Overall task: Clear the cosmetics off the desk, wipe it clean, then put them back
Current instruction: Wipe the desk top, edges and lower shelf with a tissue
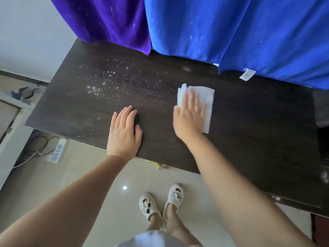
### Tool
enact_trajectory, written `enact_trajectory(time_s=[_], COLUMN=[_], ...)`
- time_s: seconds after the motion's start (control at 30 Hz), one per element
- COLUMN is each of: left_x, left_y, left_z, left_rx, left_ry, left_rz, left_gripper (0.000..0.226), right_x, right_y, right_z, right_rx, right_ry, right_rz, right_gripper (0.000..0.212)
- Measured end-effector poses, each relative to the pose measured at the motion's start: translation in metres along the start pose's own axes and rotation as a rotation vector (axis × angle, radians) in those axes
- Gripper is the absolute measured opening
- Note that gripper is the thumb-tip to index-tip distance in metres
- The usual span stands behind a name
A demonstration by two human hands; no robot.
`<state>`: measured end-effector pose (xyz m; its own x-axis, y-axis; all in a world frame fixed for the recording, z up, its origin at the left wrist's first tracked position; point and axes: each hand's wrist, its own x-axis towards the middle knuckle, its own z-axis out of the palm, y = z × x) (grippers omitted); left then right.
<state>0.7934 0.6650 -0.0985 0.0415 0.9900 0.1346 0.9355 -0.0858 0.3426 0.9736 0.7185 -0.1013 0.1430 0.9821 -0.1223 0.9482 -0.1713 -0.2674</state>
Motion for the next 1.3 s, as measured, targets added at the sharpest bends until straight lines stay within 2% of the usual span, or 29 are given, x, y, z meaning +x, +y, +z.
enact_trajectory(time_s=[0.1, 0.17, 0.2, 0.27, 0.37, 0.43, 0.5, 0.57, 0.7, 0.77, 0.83, 0.9, 1.0, 1.07, 1.1, 1.17, 1.23, 1.3], left_x=[-0.001, 0.0, -0.001, 0.0, 0.001, 0.002, 0.001, 0.002, 0.001, 0.001, 0.002, 0.002, 0.002, 0.002, 0.002, 0.003, 0.003, 0.003], left_y=[0.001, 0.002, 0.002, 0.002, 0.002, 0.002, 0.003, 0.002, 0.0, 0.0, 0.0, -0.001, -0.002, -0.003, -0.003, -0.006, -0.012, -0.029], left_z=[0.0, -0.001, -0.001, -0.001, -0.001, -0.001, -0.002, -0.002, 0.0, -0.001, -0.001, -0.002, -0.002, -0.001, -0.001, -0.001, -0.006, -0.016], left_rx=[-0.024, -0.014, -0.002, 0.018, 0.037, 0.037, 0.041, 0.046, 0.051, 0.052, 0.046, 0.035, 0.004, -0.007, -0.016, -0.075, -0.222, -0.362], left_ry=[0.026, 0.035, 0.031, 0.022, 0.007, -0.003, -0.016, -0.021, -0.033, -0.042, -0.049, -0.042, -0.028, -0.03, -0.03, -0.026, -0.025, -0.037], left_rz=[-0.039, -0.05, -0.051, -0.052, -0.032, -0.028, -0.032, -0.035, -0.036, -0.03, -0.031, -0.027, -0.014, 0.01, 0.02, 0.022, 0.031, 0.067], left_gripper=[0.047, 0.046, 0.046, 0.045, 0.044, 0.043, 0.044, 0.043, 0.044, 0.044, 0.044, 0.043, 0.041, 0.041, 0.042, 0.043, 0.042, 0.042], right_x=[-0.033, -0.033, -0.026, -0.007, 0.017, 0.029, 0.049, 0.073, 0.078, 0.057, 0.049, 0.052, 0.055, 0.057, 0.061, 0.075, 0.088, 0.084], right_y=[-0.054, -0.027, 0.0, 0.07, 0.167, 0.181, 0.15, 0.095, -0.023, -0.044, -0.023, 0.026, 0.096, 0.095, 0.076, 0.021, -0.044, -0.108], right_z=[0.014, 0.008, 0.002, -0.013, -0.052, -0.07, -0.069, -0.051, -0.003, 0.002, -0.003, -0.016, -0.04, -0.046, -0.044, -0.024, 0.0, 0.019], right_rx=[-0.065, -0.062, -0.056, -0.087, -0.039, 0.015, 0.057, 0.049, -0.032, -0.082, -0.118, -0.1, -0.033, 0.031, 0.066, 0.052, 0.009, -0.001], right_ry=[-0.199, -0.206, -0.182, -0.085, 0.063, 0.096, 0.105, 0.088, -0.06, -0.162, -0.196, -0.128, 0.06, 0.079, 0.078, 0.097, 0.06, 0.0], right_rz=[-0.495, -0.609, -0.561, -0.336, 0.156, 0.464, 0.58, 0.438, -0.124, -0.422, -0.55, -0.392, 0.164, 0.486, 0.55, 0.441, 0.175, -0.014], right_gripper=[0.055, 0.059, 0.064, 0.066, 0.056, 0.054, 0.057, 0.059, 0.058, 0.057, 0.054, 0.053, 0.054, 0.055, 0.056, 0.057, 0.058, 0.057])
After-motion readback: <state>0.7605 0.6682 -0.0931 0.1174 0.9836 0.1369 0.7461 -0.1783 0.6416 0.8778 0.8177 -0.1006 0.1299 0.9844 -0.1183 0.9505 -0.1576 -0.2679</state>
